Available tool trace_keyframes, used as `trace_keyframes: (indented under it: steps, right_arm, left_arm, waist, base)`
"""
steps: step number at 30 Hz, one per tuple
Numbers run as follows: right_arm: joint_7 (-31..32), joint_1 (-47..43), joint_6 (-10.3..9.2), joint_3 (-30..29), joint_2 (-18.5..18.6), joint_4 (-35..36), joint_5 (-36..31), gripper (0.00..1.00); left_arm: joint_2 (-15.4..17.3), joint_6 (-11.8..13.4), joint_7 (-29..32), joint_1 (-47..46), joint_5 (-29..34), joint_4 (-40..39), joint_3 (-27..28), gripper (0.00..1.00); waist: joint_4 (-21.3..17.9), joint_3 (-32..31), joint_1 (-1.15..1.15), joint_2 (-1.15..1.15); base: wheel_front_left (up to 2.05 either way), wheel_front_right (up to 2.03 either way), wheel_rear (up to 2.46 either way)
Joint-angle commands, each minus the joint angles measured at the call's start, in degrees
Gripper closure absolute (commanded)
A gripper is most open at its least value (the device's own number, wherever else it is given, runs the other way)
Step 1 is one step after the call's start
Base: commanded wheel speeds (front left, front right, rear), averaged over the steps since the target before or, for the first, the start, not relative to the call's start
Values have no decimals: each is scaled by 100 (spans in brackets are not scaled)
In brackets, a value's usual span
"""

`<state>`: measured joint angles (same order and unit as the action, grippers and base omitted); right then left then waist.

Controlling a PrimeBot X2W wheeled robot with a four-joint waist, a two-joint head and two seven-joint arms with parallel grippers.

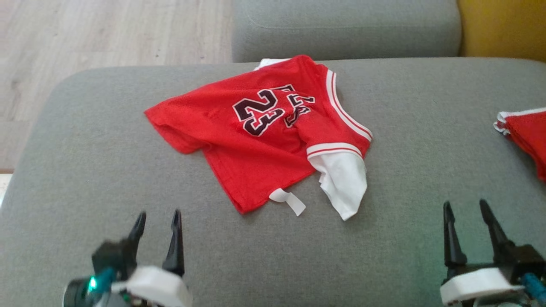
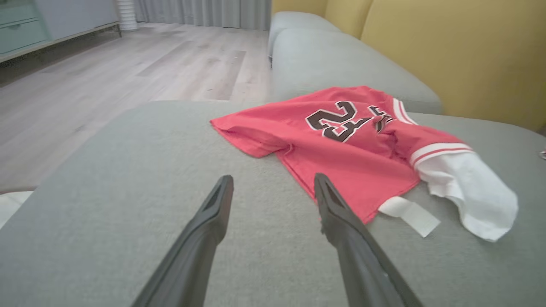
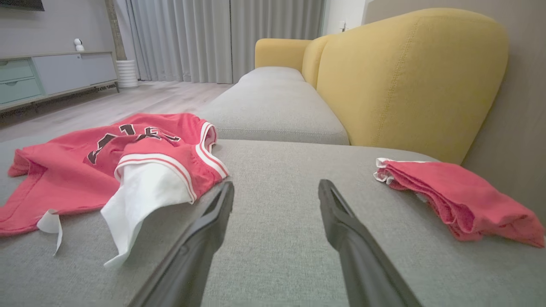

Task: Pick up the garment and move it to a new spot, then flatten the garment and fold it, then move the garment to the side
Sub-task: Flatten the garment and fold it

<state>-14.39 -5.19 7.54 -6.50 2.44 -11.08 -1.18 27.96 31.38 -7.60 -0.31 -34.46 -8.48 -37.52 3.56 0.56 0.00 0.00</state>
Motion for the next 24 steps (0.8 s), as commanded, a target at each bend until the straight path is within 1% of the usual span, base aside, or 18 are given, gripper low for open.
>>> trace_keyframes:
  steps: [1,2,4,7,11,15,19,24]
  right_arm:
    - [-61,56,-5,124,43,124,-45,0]
    - [-61,13,-5,149,43,58,-65,0]
    - [-61,-15,-5,170,43,-19,-77,0]
    - [-61,-28,-5,201,43,-136,-53,0]
    - [-61,-4,-5,281,43,-274,14,0]
    - [-61,41,-5,359,43,-359,76,0]
    - [-61,66,-5,399,43,-385,104,0]
    - [-61,90,-5,440,43,-408,109,0]
  left_arm:
    - [8,36,-259,-139,13,-5,296,0]
    - [-96,7,-552,44,37,218,393,0]
    - [-180,-96,-680,179,83,419,507,0]
    - [-315,-363,-732,287,285,613,723,0]
    - [-569,-878,-737,440,753,658,1042,0]
    - [-844,-1388,-739,607,1072,794,1392,0]
    - [-1112,-1763,-739,702,1317,925,1715,0]
    - [-1399,-2106,-739,763,1591,1038,2033,0]
  waist:
    - [62,-54,0,0]
    - [108,-85,0,0]
    - [145,-113,0,0]
    - [186,-139,0,0]
    - [207,-144,0,0]
    - [196,-131,0,0]
    - [183,-119,0,0]
    - [141,-101,0,0]
  base:
    - [0,0,0]
    - [0,0,0]
    - [0,0,0]
    - [0,0,0]
    - [0,0,0]
    - [0,0,0]
    - [0,0,0]
    - [0,0,0]
